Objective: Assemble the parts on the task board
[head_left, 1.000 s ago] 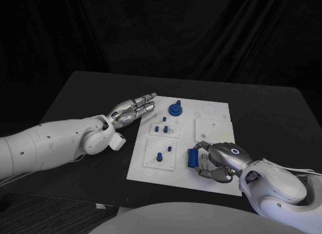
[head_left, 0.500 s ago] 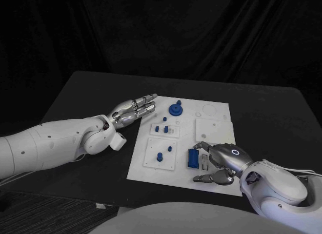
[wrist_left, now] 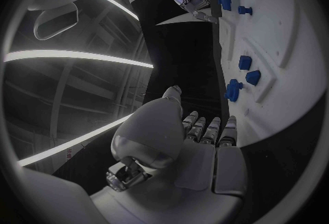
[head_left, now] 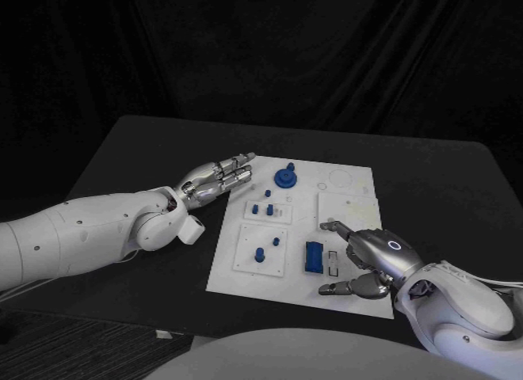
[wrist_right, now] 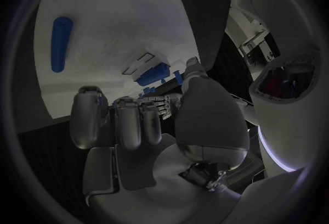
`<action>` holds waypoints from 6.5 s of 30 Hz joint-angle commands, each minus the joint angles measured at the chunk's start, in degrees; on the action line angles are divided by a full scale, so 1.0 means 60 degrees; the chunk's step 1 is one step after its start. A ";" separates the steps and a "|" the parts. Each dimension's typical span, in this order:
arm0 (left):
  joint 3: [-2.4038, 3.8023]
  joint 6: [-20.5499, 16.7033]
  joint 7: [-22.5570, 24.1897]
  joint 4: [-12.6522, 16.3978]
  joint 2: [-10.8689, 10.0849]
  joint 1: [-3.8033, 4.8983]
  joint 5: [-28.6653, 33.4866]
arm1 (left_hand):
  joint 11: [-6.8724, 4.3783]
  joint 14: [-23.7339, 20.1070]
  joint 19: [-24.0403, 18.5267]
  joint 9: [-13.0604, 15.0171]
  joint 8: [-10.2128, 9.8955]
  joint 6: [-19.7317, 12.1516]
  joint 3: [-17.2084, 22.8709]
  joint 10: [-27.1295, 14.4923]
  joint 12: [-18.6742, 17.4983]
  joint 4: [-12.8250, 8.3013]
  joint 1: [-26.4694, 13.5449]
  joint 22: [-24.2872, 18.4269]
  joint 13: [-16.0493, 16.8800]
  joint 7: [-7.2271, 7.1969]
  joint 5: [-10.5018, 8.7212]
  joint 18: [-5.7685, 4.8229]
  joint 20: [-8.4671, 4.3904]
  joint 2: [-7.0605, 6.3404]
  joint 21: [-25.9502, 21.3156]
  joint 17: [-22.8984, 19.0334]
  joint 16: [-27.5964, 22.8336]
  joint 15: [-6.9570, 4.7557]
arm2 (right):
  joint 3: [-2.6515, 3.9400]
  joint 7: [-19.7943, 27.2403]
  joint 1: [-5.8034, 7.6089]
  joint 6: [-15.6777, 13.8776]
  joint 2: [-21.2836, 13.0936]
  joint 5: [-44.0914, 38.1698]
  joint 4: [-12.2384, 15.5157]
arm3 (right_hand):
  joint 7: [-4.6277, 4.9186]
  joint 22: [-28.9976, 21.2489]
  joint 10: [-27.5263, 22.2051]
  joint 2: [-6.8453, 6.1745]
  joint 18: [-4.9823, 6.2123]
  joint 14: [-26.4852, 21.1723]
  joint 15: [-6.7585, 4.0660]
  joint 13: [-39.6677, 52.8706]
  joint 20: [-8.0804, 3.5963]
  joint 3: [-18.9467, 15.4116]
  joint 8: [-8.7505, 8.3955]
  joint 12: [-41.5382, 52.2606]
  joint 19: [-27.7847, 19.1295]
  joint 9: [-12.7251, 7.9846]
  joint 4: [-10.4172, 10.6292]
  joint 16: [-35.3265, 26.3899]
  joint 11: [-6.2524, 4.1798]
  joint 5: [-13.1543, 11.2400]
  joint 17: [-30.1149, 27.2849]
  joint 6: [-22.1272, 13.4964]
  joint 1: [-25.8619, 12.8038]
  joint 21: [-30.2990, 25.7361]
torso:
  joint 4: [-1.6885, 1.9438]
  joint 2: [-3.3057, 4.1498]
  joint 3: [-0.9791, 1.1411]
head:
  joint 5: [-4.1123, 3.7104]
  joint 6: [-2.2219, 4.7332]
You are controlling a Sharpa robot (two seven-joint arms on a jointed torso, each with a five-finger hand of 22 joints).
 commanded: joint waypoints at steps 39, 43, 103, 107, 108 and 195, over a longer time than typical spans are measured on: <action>0.0009 0.0123 0.0089 0.0003 0.0021 -0.0039 0.0009 | 0.0052 -0.0021 -0.0007 0.0013 0.0033 0.0015 0.0076 0.0000 -0.0033 -0.0019 -0.0106 0.0011 -0.0016 0.0098 0.0056 -0.0064 0.0075 -0.0015 -0.0022 -0.0009 -0.0035 0.0078 | -0.0006 0.1027 -0.0066 -0.0244 0.0339 0.0401 -0.0352 | -0.0216 0.1928 0.0979 0.2051 -0.0007 0.0713 -0.0111 0.2516 -0.0093 0.1842 0.2234 0.0025 0.0208 0.0868 -0.0809 0.0125 -0.0150 0.2875 0.1116 0.4139 0.1836 0.0499 | 0.0008 0.0001 -0.0009 | -0.0002 -0.0001; 0.0009 0.0126 0.0088 0.0006 0.0019 -0.0039 0.0009 | 0.0063 -0.0021 -0.0007 0.0014 0.0032 0.0021 0.0083 0.0000 -0.0033 -0.0024 -0.0104 0.0011 -0.0016 0.0106 0.0059 -0.0062 0.0077 -0.0013 -0.0021 -0.0009 -0.0035 0.0077 | -0.0006 0.0981 -0.0067 -0.0199 0.0358 0.0402 -0.0387 | -0.0225 0.1924 0.0979 0.2086 -0.0004 0.0713 -0.0111 0.2516 -0.0088 0.1887 0.2325 0.0025 0.0202 0.0974 -0.0898 0.0124 -0.0152 0.2818 0.1115 0.4233 0.1954 0.0487 | 0.0005 0.0000 -0.0001 | 0.0008 -0.0001; 0.0011 -0.1977 0.1738 0.0264 0.0065 -0.0037 0.0007 | -0.0311 -0.0021 -0.0045 0.0078 0.0111 0.0783 -0.0439 0.0000 -0.0033 0.0519 0.0099 -0.0026 -0.0016 -0.0178 0.0021 0.0195 -0.0993 -0.0393 -0.0054 -0.0009 -0.0035 -0.1252 | -0.0012 -0.2645 0.2443 0.4552 -0.1674 0.5217 0.0004 | -0.0569 0.2072 0.0979 0.2111 -0.0115 0.0489 -0.0231 0.2516 -0.0185 0.1675 -0.1102 0.0025 0.0457 0.1215 -0.0829 -0.0497 -0.0283 0.0857 -0.0448 0.8303 0.1778 0.0965 | 0.0024 -0.0032 -0.0048 | -0.0443 -0.0001; 0.0011 -0.1950 0.1733 0.0225 0.0113 -0.0037 0.0007 | -0.0314 -0.0021 -0.0045 0.0076 0.0107 0.0776 -0.0439 0.0000 -0.0033 0.0517 0.0102 -0.0026 -0.0016 -0.0182 0.0026 0.0189 -0.1000 -0.0384 -0.0054 -0.0009 -0.0035 -0.1251 | -0.0016 -0.2680 0.2445 0.4432 -0.1605 0.5093 -0.0011 | -0.0620 0.2079 0.0979 0.2092 -0.0121 0.0493 -0.0275 0.2516 -0.0230 0.1529 -0.1297 0.0025 0.0473 0.1200 -0.0749 -0.0509 -0.0329 0.0589 -0.0499 0.8585 0.1537 0.0993 | 0.0098 -0.0043 -0.0051 | -0.0536 -0.0001; 0.0011 -0.1929 0.1724 0.0217 0.0126 -0.0037 0.0007 | -0.0314 -0.0021 -0.0045 0.0076 0.0107 0.0776 -0.0439 0.0000 -0.0033 0.0517 0.0102 -0.0026 -0.0016 -0.0182 0.0026 0.0189 -0.1000 -0.0384 -0.0054 -0.0009 -0.0035 -0.1251 | -0.0016 -0.2672 0.2444 0.4372 -0.1584 0.5069 -0.0020 | -0.0630 0.2078 0.0979 0.2093 -0.0120 0.0496 -0.0282 0.2516 -0.0239 0.1500 -0.1335 0.0025 0.0472 0.1202 -0.0735 -0.0506 -0.0338 0.0502 -0.0498 0.8642 0.1493 0.0991 | 0.0106 -0.0042 -0.0052 | -0.0538 -0.0001; 0.0010 -0.0856 0.1030 0.0051 0.0232 -0.0043 0.0008 | 0.0002 -0.0021 -0.0040 0.0067 0.0041 0.0657 -0.0120 0.0000 -0.0033 0.0285 0.0658 -0.0022 -0.0016 0.0139 0.0470 -0.0069 -0.0703 -0.0215 -0.0050 -0.0009 -0.0035 -0.0717 | -0.0016 -0.1429 0.1185 0.1626 -0.0810 0.7242 -0.0076 | -0.0031 0.2072 0.0979 0.1657 -0.0116 0.0464 0.0128 0.2516 0.0115 0.4242 -0.3501 0.0025 0.0449 0.1054 -0.2820 -0.0334 0.0168 0.5765 -0.0611 0.8124 0.1583 0.1006 | 0.0075 -0.0046 -0.0045 | -0.0369 -0.0001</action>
